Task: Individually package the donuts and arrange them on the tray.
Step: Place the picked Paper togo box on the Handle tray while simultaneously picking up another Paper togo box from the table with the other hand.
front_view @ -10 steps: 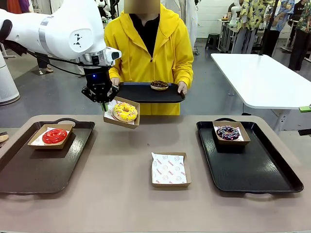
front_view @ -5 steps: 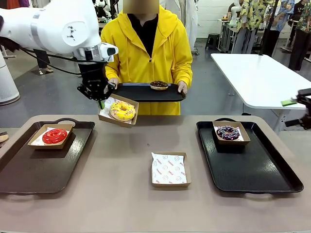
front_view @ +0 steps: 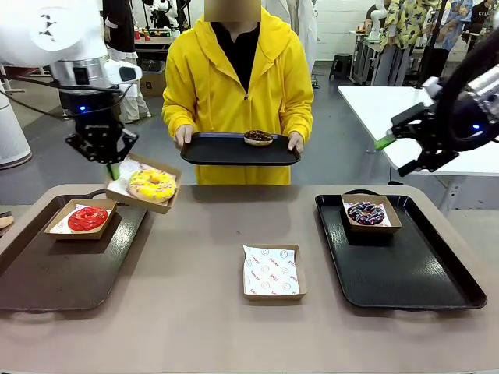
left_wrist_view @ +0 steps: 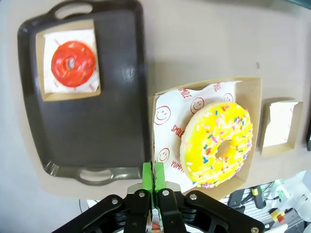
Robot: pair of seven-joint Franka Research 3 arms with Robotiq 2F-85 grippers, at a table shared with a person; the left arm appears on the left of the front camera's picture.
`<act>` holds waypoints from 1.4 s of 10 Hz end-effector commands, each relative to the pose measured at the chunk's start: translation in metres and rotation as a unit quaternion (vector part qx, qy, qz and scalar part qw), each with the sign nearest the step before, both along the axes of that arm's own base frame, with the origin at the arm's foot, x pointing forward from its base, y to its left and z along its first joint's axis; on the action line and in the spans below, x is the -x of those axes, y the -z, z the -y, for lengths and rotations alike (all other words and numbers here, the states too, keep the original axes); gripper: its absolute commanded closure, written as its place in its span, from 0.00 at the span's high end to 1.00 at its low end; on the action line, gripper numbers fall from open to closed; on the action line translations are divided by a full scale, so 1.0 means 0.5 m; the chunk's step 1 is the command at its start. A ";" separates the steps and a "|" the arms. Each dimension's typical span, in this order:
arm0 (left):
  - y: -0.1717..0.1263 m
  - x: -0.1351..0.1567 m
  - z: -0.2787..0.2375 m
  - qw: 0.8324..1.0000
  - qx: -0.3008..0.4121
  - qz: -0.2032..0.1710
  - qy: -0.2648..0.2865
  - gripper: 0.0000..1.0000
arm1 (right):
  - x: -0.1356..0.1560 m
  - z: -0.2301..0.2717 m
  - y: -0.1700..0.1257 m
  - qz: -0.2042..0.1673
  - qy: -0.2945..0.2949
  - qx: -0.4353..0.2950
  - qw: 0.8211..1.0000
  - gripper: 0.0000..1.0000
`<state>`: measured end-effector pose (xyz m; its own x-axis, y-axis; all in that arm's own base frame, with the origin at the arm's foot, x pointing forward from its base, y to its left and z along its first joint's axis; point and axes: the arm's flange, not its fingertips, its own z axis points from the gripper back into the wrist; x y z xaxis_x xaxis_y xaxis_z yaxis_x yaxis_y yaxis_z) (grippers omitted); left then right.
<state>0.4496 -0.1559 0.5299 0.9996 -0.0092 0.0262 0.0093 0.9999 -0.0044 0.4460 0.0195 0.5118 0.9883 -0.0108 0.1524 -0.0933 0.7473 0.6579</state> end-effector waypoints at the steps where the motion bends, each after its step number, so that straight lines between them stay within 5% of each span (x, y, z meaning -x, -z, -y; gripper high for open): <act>1: 0.017 0.022 -0.044 1.000 0.015 -0.017 0.001 0.01 | 0.018 -0.075 0.008 -0.016 -0.006 0.068 0.998 1.00; 7: 0.066 0.016 -0.071 0.999 -0.009 -0.025 -0.020 0.01 | 0.052 -0.186 0.107 -0.055 -0.042 0.131 0.989 1.00; 14: 0.062 0.020 -0.077 0.999 -0.008 -0.035 -0.020 0.01 | 0.053 -0.185 0.099 -0.049 -0.052 0.117 0.991 1.00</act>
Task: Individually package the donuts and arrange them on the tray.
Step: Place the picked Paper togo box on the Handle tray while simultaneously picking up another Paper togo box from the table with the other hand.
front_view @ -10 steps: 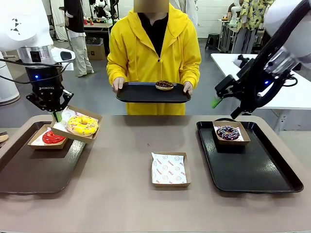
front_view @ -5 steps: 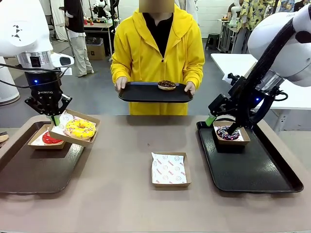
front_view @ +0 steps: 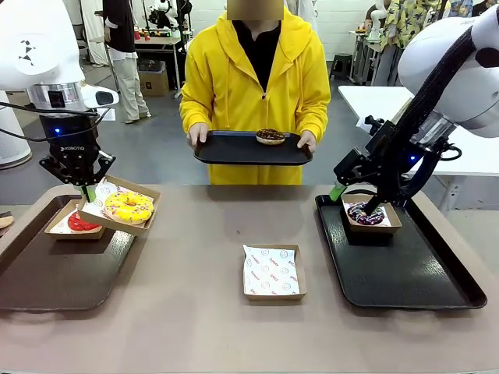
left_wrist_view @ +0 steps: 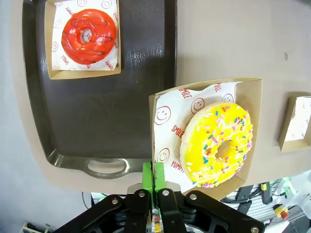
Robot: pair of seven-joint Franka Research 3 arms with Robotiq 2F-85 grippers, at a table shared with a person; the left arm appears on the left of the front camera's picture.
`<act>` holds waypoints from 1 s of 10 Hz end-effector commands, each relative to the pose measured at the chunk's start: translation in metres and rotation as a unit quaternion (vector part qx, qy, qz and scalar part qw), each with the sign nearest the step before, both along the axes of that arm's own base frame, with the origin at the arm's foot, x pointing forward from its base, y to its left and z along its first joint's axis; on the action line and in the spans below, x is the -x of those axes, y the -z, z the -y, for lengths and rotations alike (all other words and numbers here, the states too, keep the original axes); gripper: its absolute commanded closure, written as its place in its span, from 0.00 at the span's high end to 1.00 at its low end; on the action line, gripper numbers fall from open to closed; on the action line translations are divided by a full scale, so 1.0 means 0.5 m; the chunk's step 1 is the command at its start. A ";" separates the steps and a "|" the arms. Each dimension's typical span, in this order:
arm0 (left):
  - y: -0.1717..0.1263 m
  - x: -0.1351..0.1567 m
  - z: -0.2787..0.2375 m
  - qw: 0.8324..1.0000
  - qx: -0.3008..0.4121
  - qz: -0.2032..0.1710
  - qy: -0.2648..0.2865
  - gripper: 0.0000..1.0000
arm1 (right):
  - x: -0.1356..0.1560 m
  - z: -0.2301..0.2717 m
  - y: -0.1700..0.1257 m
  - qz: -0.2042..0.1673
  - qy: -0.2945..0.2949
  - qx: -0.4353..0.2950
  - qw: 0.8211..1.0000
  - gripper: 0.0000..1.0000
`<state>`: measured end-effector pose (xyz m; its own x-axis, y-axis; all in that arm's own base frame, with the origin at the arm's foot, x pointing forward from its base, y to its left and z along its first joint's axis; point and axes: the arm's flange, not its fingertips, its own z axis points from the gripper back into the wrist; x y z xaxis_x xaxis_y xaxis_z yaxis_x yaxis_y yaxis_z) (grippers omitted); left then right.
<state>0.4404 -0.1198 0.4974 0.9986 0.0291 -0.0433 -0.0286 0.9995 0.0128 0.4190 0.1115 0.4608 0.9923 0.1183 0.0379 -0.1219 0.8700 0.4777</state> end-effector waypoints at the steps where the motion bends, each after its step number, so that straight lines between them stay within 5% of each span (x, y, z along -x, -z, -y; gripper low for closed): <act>1: -0.003 0.002 -0.005 1.000 0.000 -0.001 -0.001 0.01 | -0.001 -0.001 -0.004 0.002 0.001 0.000 1.000 1.00; 4: 0.000 0.000 0.000 1.000 0.000 0.000 0.000 0.01 | 0.000 0.001 0.000 0.000 0.000 0.000 1.000 1.00; 10: 0.053 0.053 -0.147 0.999 0.017 0.013 0.035 0.01 | 0.003 -0.210 0.058 -0.027 -0.018 0.165 0.986 1.00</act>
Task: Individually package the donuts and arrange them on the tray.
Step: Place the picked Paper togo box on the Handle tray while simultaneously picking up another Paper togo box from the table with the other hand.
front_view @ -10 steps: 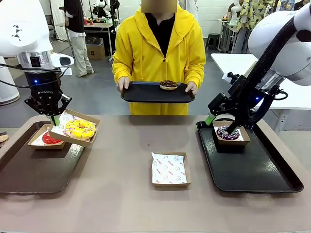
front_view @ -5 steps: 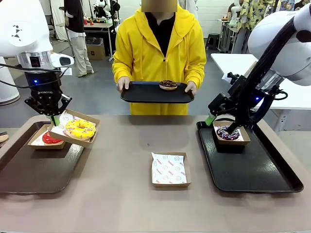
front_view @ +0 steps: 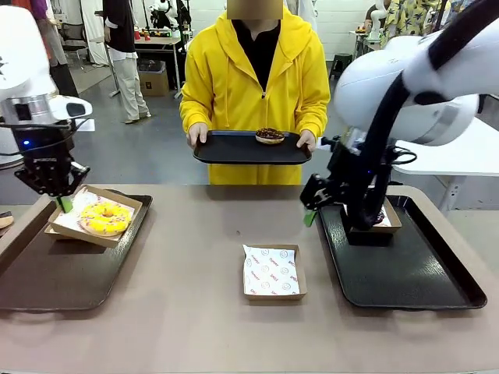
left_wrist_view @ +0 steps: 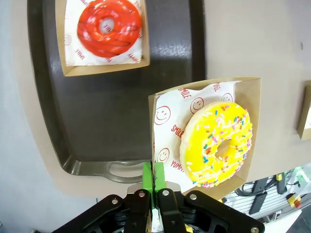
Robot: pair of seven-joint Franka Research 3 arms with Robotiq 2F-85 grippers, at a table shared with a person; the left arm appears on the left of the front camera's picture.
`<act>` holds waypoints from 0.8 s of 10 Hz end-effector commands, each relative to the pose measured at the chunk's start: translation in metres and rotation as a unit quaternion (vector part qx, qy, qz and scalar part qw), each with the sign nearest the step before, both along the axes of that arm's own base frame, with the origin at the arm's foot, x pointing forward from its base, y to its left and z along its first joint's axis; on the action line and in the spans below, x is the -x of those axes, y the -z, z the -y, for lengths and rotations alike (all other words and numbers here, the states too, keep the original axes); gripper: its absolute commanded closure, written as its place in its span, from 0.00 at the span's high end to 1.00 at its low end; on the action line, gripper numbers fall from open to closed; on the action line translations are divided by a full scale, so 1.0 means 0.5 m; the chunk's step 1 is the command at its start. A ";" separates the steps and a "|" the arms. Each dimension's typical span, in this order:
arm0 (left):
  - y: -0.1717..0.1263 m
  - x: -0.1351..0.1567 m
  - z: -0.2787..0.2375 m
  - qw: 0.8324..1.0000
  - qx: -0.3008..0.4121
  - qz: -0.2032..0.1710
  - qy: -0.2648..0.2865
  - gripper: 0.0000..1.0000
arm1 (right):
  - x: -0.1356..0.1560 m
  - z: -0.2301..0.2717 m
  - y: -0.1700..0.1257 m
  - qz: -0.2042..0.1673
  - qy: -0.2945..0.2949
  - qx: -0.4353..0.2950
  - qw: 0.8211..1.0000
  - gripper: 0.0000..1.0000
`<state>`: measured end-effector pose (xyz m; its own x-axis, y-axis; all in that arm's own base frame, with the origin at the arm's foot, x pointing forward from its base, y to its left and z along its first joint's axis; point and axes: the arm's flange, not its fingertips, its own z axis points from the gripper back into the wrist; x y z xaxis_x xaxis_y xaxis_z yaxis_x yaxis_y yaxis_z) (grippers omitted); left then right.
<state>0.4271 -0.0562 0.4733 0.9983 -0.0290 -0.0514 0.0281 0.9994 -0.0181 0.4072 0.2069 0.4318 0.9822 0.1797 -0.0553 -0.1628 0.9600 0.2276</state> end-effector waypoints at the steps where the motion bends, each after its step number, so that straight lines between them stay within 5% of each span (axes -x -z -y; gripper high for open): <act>1: 0.009 0.038 -0.038 1.000 0.002 0.020 0.005 0.01 | -0.018 -0.047 0.017 0.008 0.017 0.046 0.999 1.00; 8: 0.033 0.068 -0.068 1.000 0.008 0.009 -0.011 0.01 | 0.042 -0.121 0.120 0.095 0.109 0.110 0.983 1.00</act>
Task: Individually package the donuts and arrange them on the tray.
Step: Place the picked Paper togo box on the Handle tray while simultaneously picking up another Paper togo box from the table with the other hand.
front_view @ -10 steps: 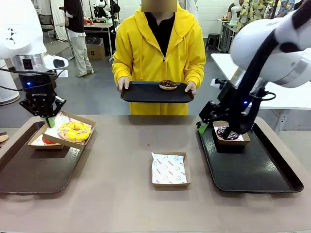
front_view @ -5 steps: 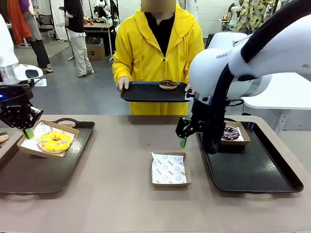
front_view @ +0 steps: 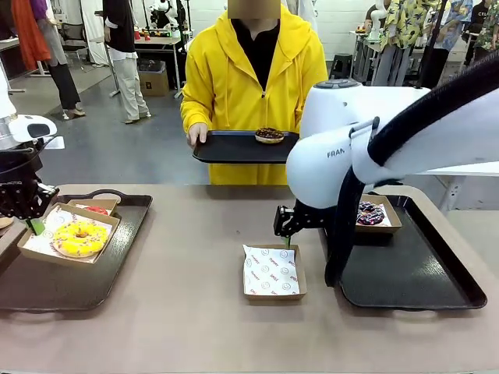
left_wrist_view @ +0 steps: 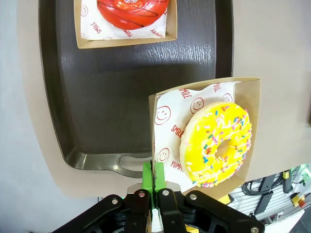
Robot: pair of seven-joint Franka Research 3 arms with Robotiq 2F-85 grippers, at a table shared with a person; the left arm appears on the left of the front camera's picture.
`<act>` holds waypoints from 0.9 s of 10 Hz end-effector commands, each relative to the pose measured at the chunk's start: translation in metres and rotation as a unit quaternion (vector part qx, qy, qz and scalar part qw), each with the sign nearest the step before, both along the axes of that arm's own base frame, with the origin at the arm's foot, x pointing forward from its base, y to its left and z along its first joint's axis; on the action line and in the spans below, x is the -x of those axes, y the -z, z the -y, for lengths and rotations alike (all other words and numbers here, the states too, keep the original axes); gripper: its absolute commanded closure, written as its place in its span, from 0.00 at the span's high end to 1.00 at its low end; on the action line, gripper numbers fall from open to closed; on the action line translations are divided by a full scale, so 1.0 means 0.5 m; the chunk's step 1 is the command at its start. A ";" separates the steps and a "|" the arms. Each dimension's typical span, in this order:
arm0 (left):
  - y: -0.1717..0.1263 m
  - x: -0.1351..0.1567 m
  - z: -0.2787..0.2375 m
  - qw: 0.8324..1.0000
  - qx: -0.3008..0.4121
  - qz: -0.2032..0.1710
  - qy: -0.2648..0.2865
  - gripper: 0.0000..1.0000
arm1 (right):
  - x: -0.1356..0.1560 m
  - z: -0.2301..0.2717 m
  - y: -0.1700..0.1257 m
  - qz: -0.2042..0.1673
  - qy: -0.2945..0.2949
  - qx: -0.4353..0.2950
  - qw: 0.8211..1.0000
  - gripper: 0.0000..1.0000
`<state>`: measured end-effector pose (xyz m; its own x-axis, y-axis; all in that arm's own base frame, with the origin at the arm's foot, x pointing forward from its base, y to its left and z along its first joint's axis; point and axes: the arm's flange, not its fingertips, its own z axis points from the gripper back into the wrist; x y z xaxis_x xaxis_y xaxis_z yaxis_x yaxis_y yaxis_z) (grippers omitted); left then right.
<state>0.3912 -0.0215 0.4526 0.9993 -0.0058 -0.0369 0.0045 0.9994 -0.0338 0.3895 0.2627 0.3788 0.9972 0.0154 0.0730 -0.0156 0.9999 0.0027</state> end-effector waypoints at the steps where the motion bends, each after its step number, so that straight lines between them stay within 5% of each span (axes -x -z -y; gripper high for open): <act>1: -0.008 -0.004 0.001 1.000 0.000 0.002 0.001 0.01 | -0.007 0.005 -0.010 -0.009 -0.011 0.001 1.000 1.00; 9: 0.023 0.014 -0.007 1.000 -0.002 0.005 -0.015 0.01 | 0.008 -0.014 0.041 -0.014 0.017 0.009 1.000 1.00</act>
